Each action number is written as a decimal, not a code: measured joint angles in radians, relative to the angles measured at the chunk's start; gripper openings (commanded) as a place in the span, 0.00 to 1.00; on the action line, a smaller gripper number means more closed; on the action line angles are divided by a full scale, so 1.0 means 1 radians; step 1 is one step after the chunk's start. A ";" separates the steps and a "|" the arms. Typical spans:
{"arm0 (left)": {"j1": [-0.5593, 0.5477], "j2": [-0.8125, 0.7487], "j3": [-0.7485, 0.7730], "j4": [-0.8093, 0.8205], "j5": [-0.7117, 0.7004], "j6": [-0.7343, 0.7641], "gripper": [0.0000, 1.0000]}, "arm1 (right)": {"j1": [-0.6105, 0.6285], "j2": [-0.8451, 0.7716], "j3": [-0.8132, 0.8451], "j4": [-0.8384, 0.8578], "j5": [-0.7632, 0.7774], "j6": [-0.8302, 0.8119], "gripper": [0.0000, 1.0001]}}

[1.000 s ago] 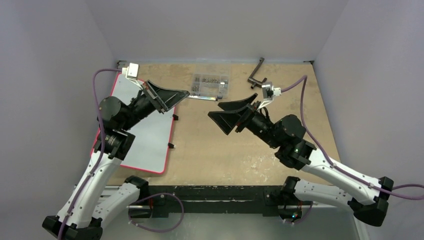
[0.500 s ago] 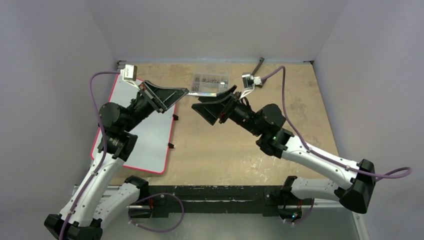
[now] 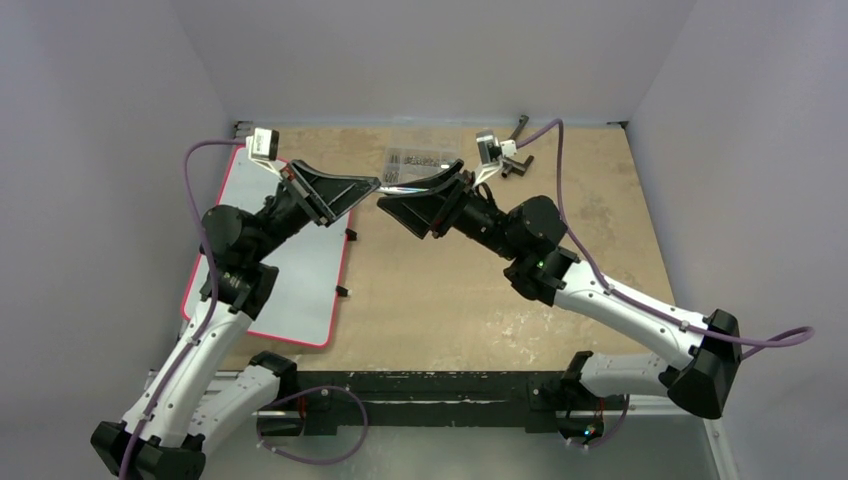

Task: Write a sentence on the whiteboard
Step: Open the whiteboard marker at the center of the board.

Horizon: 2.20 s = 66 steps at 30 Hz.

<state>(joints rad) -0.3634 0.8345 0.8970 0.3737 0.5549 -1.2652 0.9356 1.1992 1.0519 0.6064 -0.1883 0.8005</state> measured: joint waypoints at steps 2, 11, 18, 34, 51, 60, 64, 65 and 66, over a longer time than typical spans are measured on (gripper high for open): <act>0.000 0.003 0.000 0.001 0.008 0.000 0.00 | -0.001 0.007 0.000 0.000 -0.013 0.001 0.49; 0.000 0.004 0.000 0.025 0.029 0.000 0.00 | -0.003 0.018 0.009 0.000 -0.038 0.006 0.36; 0.000 0.006 0.000 0.028 0.035 0.001 0.00 | -0.006 0.019 0.009 0.000 -0.039 0.007 0.34; 0.001 -0.003 0.000 0.017 0.036 0.005 0.00 | -0.008 0.026 0.016 0.000 -0.039 0.007 0.26; -0.002 -0.017 0.000 -0.006 0.035 0.024 0.00 | -0.010 0.026 0.016 -0.007 -0.038 0.011 0.27; -0.005 -0.024 -0.003 -0.009 0.032 0.027 0.00 | -0.011 0.026 0.016 -0.005 -0.041 0.016 0.00; -0.005 -0.031 -0.005 -0.018 0.032 0.027 0.03 | -0.011 0.026 0.016 -0.003 -0.043 0.026 0.00; -0.005 -0.033 -0.005 -0.020 0.032 0.027 0.11 | -0.011 0.026 0.016 -0.003 -0.044 0.026 0.00; -0.005 -0.035 -0.005 -0.024 0.032 0.028 0.22 | -0.011 0.026 0.016 -0.003 -0.047 0.026 0.00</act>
<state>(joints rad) -0.3687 0.7998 0.8917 0.3496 0.5869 -1.2373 0.9245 1.2251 1.0676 0.6033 -0.2352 0.8268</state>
